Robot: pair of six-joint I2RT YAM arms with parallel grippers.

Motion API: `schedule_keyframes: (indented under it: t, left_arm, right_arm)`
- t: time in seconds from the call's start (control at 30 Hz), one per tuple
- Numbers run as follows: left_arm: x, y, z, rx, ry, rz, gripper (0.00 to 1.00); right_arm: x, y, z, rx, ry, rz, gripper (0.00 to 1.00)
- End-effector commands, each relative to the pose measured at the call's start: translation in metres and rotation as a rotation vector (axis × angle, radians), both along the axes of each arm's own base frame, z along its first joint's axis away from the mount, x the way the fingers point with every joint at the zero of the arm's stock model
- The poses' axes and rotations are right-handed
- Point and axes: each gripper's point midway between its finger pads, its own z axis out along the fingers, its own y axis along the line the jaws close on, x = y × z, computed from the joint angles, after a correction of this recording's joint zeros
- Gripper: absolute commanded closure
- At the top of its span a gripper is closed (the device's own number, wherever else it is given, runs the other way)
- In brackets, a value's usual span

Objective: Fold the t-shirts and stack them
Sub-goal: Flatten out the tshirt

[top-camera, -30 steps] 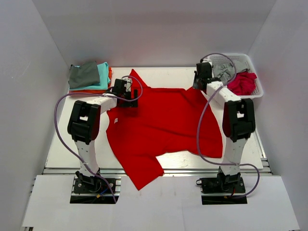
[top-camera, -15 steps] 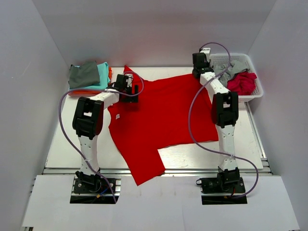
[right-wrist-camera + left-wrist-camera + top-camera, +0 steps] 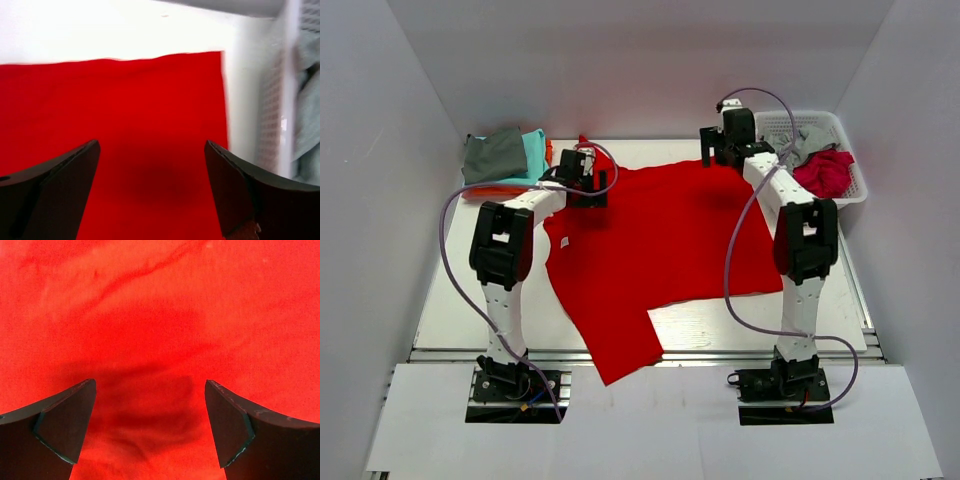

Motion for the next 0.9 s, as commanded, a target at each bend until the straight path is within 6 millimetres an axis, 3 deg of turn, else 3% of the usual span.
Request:
schedule_keyframes:
  t: [0.0,0.03,0.07,0.1,0.2,0.23,0.27,0.3,0.37,0.47,0.53,0.57,0.6,0.67,0.7,0.73,0.87]
  left_arm:
    - [-0.013,-0.004,0.049,-0.051,-0.068,-0.003,0.00]
    - [-0.019,-0.007,0.050,-0.057,-0.064,-0.006,0.00]
    - [-0.030,-0.007,0.055,-0.069,-0.068,-0.016,0.00]
    - [-0.037,-0.005,0.055,-0.075,-0.062,-0.008,0.00]
    - [-0.060,-0.003,0.046,-0.092,-0.042,-0.014,0.00]
    - [-0.065,-0.003,0.052,-0.110,-0.052,-0.012,0.00]
    - [-0.074,-0.001,0.041,-0.106,-0.037,-0.011,0.00]
    - [-0.079,0.002,0.034,-0.105,-0.018,0.008,0.00]
    - [-0.078,0.004,0.031,-0.103,-0.022,0.024,0.00]
    - [-0.069,0.010,0.013,-0.098,0.009,0.054,0.00]
    - [-0.057,0.014,0.007,-0.096,0.003,0.079,0.00]
    - [-0.046,0.011,0.014,-0.101,-0.013,0.078,0.00]
    - [-0.043,0.012,-0.001,-0.081,0.018,0.089,0.00]
    - [-0.026,0.014,-0.001,-0.076,0.010,0.104,0.00]
    - [-0.027,0.018,-0.024,-0.048,0.064,0.127,0.00]
    - [-0.012,0.021,-0.020,-0.052,0.054,0.139,0.00]
    - [0.013,0.019,-0.047,-0.069,0.087,0.137,0.00]
  right_arm:
    - [-0.039,0.038,0.009,0.169,0.061,0.095,0.10]
    - [-0.053,0.037,-0.001,0.178,0.091,0.088,0.10]
    - [-0.074,0.033,-0.034,0.177,0.165,0.081,0.10]
    - [-0.079,0.036,-0.017,0.222,0.128,0.067,0.10]
    - [-0.110,0.027,-0.050,0.250,0.201,0.012,0.10]
    - [-0.110,0.020,-0.037,0.247,0.158,-0.019,0.10]
    - [-0.122,0.016,-0.049,0.249,0.191,-0.055,0.10]
    - [-0.125,0.009,-0.047,0.251,0.180,-0.090,0.10]
    - [-0.143,0.001,-0.065,0.244,0.223,-0.128,0.10]
    - [-0.160,-0.008,-0.082,0.230,0.263,-0.173,0.10]
    - [-0.167,-0.016,-0.092,0.204,0.278,-0.214,0.10]
    - [-0.169,-0.021,-0.098,0.193,0.287,-0.230,0.10]
    - [-0.170,-0.022,-0.100,0.190,0.292,-0.234,0.10]
    - [-0.172,-0.020,-0.105,0.192,0.309,-0.224,0.10]
    - [-0.172,-0.019,-0.107,0.194,0.313,-0.223,0.10]
    - [-0.171,-0.017,-0.107,0.202,0.317,-0.217,0.10]
    - [-0.173,-0.005,-0.120,0.240,0.369,-0.176,0.10]
